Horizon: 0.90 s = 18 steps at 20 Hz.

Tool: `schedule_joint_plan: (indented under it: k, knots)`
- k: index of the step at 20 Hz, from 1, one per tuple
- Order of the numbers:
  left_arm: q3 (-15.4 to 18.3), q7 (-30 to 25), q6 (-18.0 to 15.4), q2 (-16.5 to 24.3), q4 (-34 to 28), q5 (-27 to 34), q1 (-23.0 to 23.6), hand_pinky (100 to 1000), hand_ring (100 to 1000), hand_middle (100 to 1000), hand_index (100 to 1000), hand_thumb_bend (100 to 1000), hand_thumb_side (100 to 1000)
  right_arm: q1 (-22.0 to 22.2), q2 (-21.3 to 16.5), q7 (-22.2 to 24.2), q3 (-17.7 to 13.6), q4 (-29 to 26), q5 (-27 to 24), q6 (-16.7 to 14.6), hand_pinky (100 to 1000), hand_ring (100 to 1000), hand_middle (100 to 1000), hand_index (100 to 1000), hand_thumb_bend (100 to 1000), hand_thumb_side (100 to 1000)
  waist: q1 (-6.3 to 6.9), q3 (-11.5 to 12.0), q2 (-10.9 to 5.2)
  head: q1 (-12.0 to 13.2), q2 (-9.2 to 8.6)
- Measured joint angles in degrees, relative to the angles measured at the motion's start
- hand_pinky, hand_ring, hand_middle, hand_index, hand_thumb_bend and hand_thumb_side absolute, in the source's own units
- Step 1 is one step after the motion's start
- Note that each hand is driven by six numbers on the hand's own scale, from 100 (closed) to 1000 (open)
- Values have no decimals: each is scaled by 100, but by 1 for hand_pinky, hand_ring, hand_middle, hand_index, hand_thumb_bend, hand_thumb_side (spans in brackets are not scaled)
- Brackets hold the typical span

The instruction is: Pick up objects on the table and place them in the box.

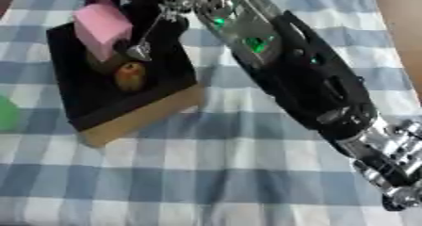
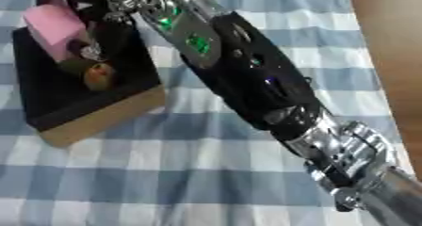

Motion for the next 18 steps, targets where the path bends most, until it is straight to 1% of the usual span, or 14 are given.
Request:
schedule_joint_plan:
  k: [2,3,5,7,9,10,12,16,18]
  knots:
    - [-8,-3,-4,0,0,0,-2,826,872,847,900,643,892,45,51,-100,-2,273,153,-95,840,776,597,727,100,100,-10,15,0,13,-25]
    - [-9,-4,-4,0,0,0,-3,826,872,847,900,643,893,59,69,-149,-4,385,183,-147,846,790,627,754,100,119,-12,15,0,19,-36]
    - [-9,-4,-5,-1,0,0,-4,825,872,846,899,642,892,88,97,-215,-7,557,194,-269,863,831,737,845,100,202,-12,16,2,33,-36]
    - [-9,-5,-4,-1,0,0,-4,825,871,846,899,643,891,88,99,-242,-20,644,161,-411,872,849,777,882,100,255,-12,15,3,52,-36]
    - [-9,-5,-3,-1,0,0,-4,825,871,846,899,643,892,88,99,-255,-48,682,99,-533,877,860,793,899,105,311,-12,8,4,66,-36]
    - [-9,-6,-2,-2,0,2,-4,825,871,846,899,643,892,88,99,-261,-60,693,80,-573,882,869,801,905,109,365,-12,1,4,68,-36]
    - [-9,-6,-1,-2,0,2,-4,825,871,846,900,644,891,88,93,-258,-85,709,57,-625,891,879,811,916,117,413,-12,-22,4,76,-36]
    - [-9,-4,2,-2,0,2,-4,824,871,846,900,645,892,88,66,-250,-150,706,39,-649,892,881,815,921,100,432,-12,-44,4,102,-35]
    - [-9,-2,4,-2,0,2,-3,824,871,846,900,645,891,88,31,-272,-190,669,-10,-627,891,879,814,921,100,418,-12,-61,4,115,-34]
